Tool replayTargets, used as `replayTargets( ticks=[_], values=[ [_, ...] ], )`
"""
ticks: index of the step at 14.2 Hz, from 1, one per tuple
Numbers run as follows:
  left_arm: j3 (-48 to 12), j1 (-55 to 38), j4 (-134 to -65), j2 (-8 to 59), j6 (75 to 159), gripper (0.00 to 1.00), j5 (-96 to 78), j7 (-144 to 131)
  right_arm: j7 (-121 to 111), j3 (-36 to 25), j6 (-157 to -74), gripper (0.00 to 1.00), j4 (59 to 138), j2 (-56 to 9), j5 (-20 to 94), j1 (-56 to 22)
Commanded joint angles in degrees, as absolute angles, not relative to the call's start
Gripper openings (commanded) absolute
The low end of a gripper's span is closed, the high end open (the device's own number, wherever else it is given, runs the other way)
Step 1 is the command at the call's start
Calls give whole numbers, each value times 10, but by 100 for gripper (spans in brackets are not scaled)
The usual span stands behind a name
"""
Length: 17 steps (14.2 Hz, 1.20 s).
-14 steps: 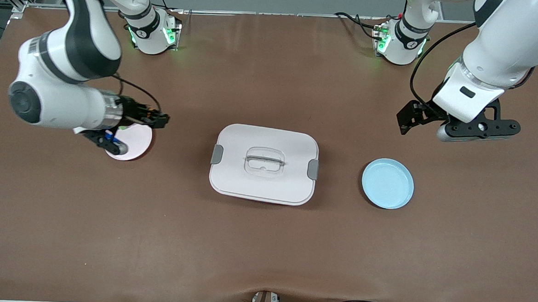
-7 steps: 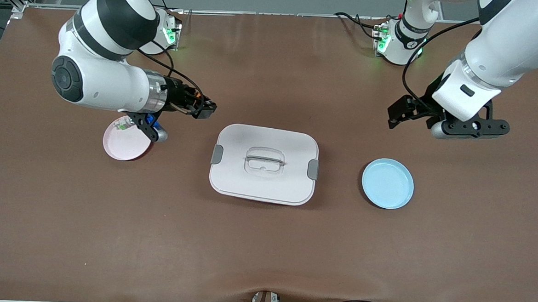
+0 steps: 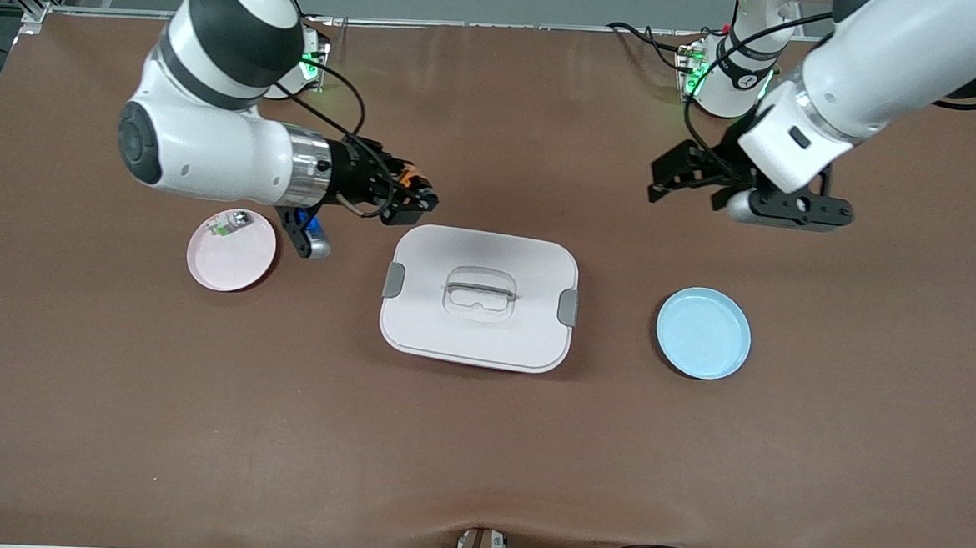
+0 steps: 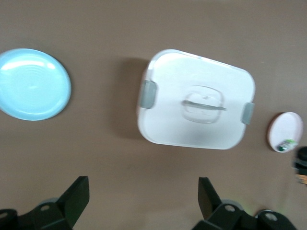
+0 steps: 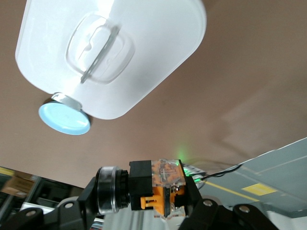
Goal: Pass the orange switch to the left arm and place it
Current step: 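Lift the switch with the right gripper while the left gripper approaches, then grasp the switch with the left gripper above the white box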
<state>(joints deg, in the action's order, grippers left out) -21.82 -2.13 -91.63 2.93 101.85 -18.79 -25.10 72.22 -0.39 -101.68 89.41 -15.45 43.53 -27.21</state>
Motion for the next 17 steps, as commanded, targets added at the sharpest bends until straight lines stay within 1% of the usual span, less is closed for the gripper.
replayTargets(
  ticks=[1, 3, 5, 8, 9, 14, 17],
  values=[
    [-240, -16, -1001, -19, 1097, 100, -250, -252, 787, -10, -1055, 26, 853, -186, 452, -309],
    [-257, -16, -1032, -33, 1138, 100, -285, -252, 812, -10, -1074, 26, 839, -201, 466, -324],
    [-275, -16, -1069, -55, 1175, 100, -306, -257, 828, -10, -1098, 26, 837, -203, 482, -336],
    [-298, -16, -1141, -85, 1267, 100, -362, -249, 857, -10, -1127, 26, 833, -205, 484, -352],
    [-306, -16, -1155, -87, 1292, 100, -382, -246, 867, -10, -1134, 26, 830, -207, 484, -359],
    [-346, -17, -1187, -76, 1387, 100, -451, -220, 883, -10, -1139, 26, 812, -220, 484, -369],
    [-355, -17, -1203, -73, 1422, 96, -493, -172, 883, -10, -1138, 26, 812, -220, 484, -369]
  ],
)
